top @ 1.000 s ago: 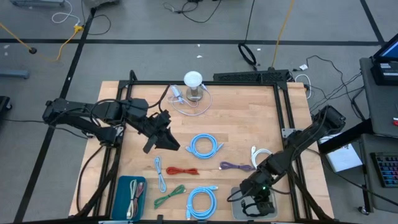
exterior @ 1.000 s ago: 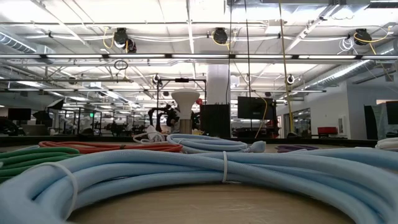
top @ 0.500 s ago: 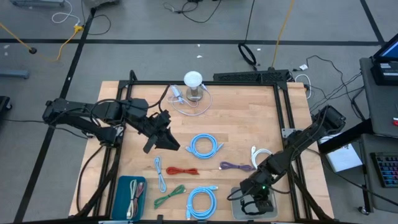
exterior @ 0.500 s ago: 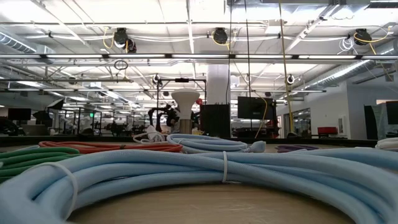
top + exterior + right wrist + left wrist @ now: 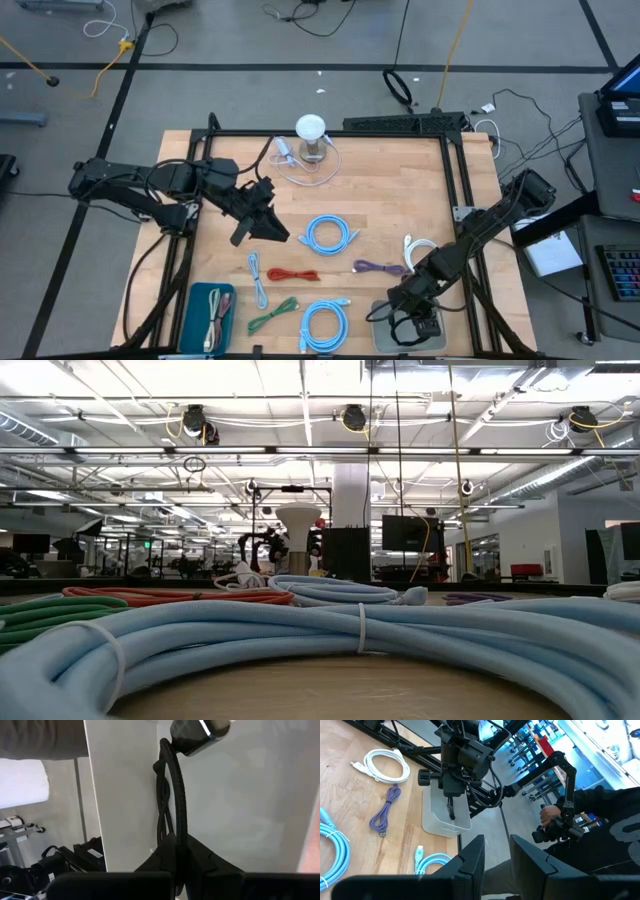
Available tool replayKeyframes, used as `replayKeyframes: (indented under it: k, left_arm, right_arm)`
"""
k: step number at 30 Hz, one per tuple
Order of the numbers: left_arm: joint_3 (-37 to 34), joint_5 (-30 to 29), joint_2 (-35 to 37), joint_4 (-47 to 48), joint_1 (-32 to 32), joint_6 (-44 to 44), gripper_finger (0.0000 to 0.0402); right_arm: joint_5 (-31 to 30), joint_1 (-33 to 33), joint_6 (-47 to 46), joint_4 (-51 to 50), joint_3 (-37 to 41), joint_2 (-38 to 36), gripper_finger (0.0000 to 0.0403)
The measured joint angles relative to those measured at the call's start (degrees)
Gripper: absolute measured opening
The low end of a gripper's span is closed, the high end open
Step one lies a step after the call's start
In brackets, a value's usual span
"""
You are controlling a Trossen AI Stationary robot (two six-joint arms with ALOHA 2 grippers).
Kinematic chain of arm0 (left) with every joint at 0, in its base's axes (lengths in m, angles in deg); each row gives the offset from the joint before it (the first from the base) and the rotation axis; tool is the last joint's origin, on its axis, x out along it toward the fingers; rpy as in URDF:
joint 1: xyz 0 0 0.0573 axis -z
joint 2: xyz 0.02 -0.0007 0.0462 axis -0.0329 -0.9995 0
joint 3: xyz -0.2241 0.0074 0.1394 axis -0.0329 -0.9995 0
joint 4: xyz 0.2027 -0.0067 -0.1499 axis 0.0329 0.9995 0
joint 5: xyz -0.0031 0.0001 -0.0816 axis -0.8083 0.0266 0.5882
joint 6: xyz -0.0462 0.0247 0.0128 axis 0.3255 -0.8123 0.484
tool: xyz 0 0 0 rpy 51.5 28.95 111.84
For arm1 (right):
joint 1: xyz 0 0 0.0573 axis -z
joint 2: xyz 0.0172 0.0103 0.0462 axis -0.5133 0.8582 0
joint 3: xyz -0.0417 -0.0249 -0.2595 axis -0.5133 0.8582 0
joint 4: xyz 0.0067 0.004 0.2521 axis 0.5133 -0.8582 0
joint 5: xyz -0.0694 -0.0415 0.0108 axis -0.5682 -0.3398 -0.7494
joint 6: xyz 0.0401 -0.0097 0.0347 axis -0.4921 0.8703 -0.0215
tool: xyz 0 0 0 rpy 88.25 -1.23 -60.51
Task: Pick & Place USB Port
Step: Put the black video cable into the gray bin
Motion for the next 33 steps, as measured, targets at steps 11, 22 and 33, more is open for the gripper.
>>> replayKeyframes:
  k: [11, 22, 33]
  left_arm:
    - [0.00, -0.02, 0.00, 0.00, -0.87, -0.24, 0.0093]
    - [0.00, 0.37, 0.00, -0.02, -2.36, -0.24, 0.0093]
    - [0.00, 0.52, 0.00, -0.04, -2.34, -0.20, 0.0093]
  right_arm:
    - [-1.38, 0.00, -0.47, 0.86, 0.00, 0.00, 0.0013]
    - [-3.03, 0.00, -0.28, 4.17, 0.00, 0.00, 0.0078]
    - [-7.84, 0.02, -0.44, -0.63, 0.00, 0.02, 0.0176]
